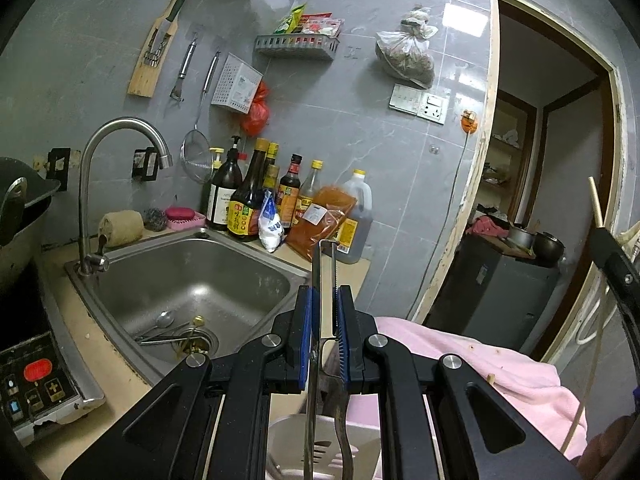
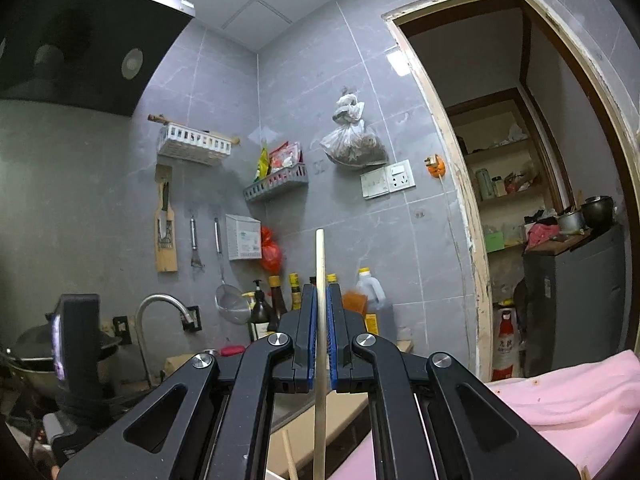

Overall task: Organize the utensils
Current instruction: 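Carry the tongs with the left gripper into the caddy while the right drops its chopstick there, then withdraw both grippers from the caddy back over the cloth, then reach the left gripper to the metal fork while the right approaches the chopsticks, then grasp the fork with the left gripper while the right grasps a wooden chopstick, then lift and carry the fork with the left gripper to the caddy while the right carries its chopstick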

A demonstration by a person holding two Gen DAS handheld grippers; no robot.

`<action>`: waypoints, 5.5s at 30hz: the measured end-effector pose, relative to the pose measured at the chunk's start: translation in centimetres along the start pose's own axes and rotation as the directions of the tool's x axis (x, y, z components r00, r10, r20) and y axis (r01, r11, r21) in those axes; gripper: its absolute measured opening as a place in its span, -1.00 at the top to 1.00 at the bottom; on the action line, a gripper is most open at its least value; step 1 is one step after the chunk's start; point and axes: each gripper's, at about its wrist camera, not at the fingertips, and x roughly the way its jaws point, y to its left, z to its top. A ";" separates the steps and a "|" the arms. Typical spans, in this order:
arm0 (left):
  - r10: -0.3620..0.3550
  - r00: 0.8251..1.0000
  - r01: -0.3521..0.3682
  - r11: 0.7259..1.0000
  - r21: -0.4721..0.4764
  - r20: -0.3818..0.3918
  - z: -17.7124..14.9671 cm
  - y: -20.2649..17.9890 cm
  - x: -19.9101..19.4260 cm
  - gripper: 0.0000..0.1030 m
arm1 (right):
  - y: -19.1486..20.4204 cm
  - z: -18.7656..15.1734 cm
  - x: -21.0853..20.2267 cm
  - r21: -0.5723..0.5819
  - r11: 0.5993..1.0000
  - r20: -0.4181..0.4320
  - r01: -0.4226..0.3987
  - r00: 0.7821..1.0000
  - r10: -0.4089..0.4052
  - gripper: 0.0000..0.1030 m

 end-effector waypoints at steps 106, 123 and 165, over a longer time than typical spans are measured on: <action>-0.287 0.544 0.571 0.815 0.097 -0.788 -18.9 -22.5 2.8 0.43 | -18.0 -9.4 -18.0 -0.155 0.972 -0.791 0.179 0.567 -0.230 0.34; -0.361 0.434 0.609 0.793 -0.027 -0.825 -18.6 -22.0 3.8 0.89 | -19.0 -9.7 -15.2 -0.127 0.974 -0.812 0.185 0.545 -0.209 0.74; -0.384 0.812 0.524 0.811 0.259 -0.440 -12.3 -20.7 -5.5 0.99 | -12.2 -2.9 -18.3 -0.365 0.851 -0.287 0.379 0.823 -0.490 0.92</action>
